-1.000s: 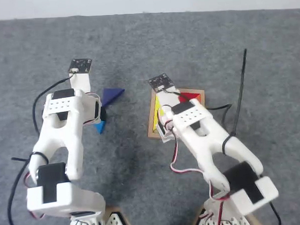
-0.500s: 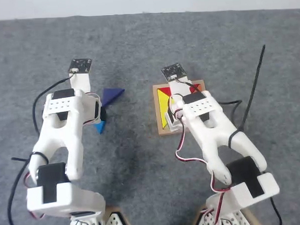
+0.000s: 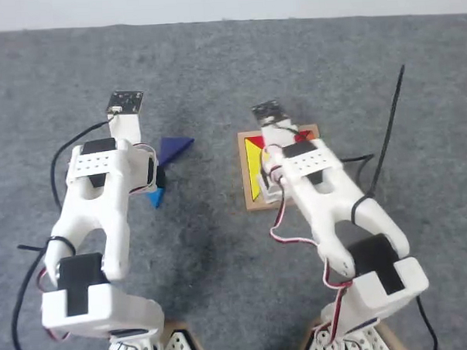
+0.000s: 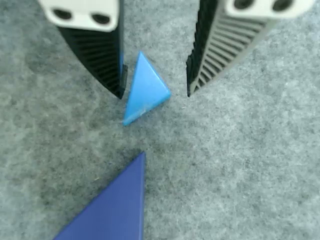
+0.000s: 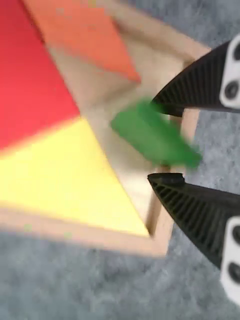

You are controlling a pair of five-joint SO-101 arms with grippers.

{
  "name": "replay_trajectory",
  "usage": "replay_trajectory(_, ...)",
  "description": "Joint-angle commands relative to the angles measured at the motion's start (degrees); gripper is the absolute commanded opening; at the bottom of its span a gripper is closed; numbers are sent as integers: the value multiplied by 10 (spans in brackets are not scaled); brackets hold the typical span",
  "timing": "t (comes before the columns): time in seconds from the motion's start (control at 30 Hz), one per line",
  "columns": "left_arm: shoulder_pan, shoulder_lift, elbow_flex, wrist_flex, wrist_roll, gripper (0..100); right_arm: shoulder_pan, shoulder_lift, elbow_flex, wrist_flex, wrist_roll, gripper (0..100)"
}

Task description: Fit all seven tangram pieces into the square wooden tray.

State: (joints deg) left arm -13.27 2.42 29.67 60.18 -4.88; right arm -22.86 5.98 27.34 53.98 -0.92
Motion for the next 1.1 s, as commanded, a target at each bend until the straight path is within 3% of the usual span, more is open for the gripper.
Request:
replay_trajectory(0.0,-2,-33,-7,-16,-6,192,35,-8,-33,-6,2,184)
replay_trajectory(0.53,0,-33,-7,-16,-6,192,13,-115,-32,11,-24,184)
replay_trajectory(0.87,-1,-33,-7,-16,-6,192,-14,-102,-14,-21,-25,184)
replay_trajectory(1.07,-1,-33,-7,-16,-6,192,35,-68,-19,-23,-23,184)
